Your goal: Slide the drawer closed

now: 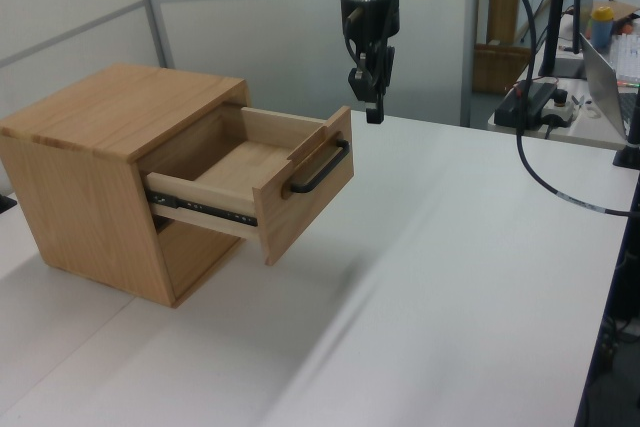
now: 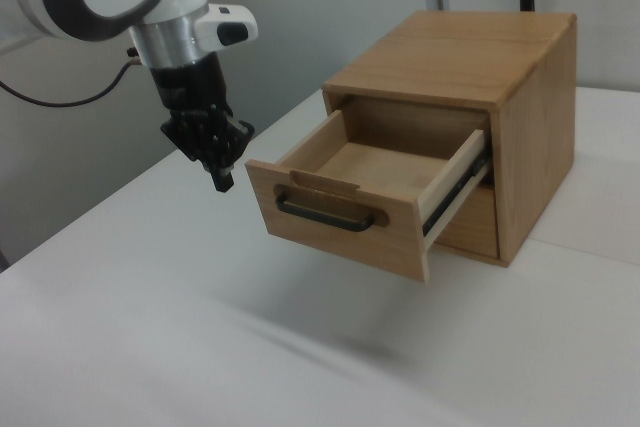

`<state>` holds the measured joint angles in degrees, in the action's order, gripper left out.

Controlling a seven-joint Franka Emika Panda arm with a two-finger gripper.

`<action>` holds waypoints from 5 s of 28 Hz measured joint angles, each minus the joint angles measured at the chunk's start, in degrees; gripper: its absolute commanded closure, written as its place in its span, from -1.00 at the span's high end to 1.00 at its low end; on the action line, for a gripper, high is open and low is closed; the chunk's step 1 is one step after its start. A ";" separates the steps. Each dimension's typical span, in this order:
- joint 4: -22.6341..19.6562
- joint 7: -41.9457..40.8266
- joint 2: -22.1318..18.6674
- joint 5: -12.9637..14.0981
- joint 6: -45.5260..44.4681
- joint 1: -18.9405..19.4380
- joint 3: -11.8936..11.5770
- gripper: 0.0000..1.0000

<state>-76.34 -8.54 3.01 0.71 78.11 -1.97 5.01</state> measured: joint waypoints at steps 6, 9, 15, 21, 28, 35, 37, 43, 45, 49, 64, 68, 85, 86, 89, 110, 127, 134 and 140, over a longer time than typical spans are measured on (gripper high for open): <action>-1.28 0.00 3.41 0.11 0.00 -0.02 -0.06 -1.00; -1.35 0.00 6.05 0.11 0.00 -0.04 -0.12 -1.00; -1.35 0.00 9.85 0.11 0.71 -0.04 -0.14 -1.00; -1.32 0.00 11.85 0.10 7.28 -0.01 -0.14 -1.00; -1.31 0.00 12.86 0.10 10.92 0.03 -0.14 -1.00; -1.33 0.00 13.35 0.10 16.47 0.08 -0.13 -1.00; -1.32 0.00 13.40 0.10 17.21 0.10 -0.13 -1.00; -1.34 0.00 13.86 0.11 20.78 0.17 -0.06 -1.00; -1.38 0.00 14.38 0.10 24.02 0.38 -0.04 -1.00; -1.44 0.00 15.73 0.10 29.89 0.90 -0.02 -1.00; -1.71 0.00 24.05 0.05 59.23 2.15 0.00 -1.00; -1.79 -0.01 26.39 -0.18 66.94 2.19 0.00 -1.00; -1.80 -0.07 31.69 -1.50 82.00 2.44 -0.01 -1.00; -1.79 -0.07 31.69 -1.50 82.00 2.45 -0.01 -1.00; -1.79 -0.07 31.69 -1.50 82.00 2.45 -0.01 -1.00; 0.22 -0.05 22.05 -1.49 52.92 2.89 -0.02 -1.00; 0.74 3.70 6.70 -1.43 10.46 2.62 -0.84 -1.00; 0.77 7.17 4.55 -1.43 7.95 1.97 -1.55 1.00; 0.74 10.53 4.47 -1.46 7.95 1.96 -2.20 1.00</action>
<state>-75.60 2.00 7.48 -0.75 86.06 0.00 2.82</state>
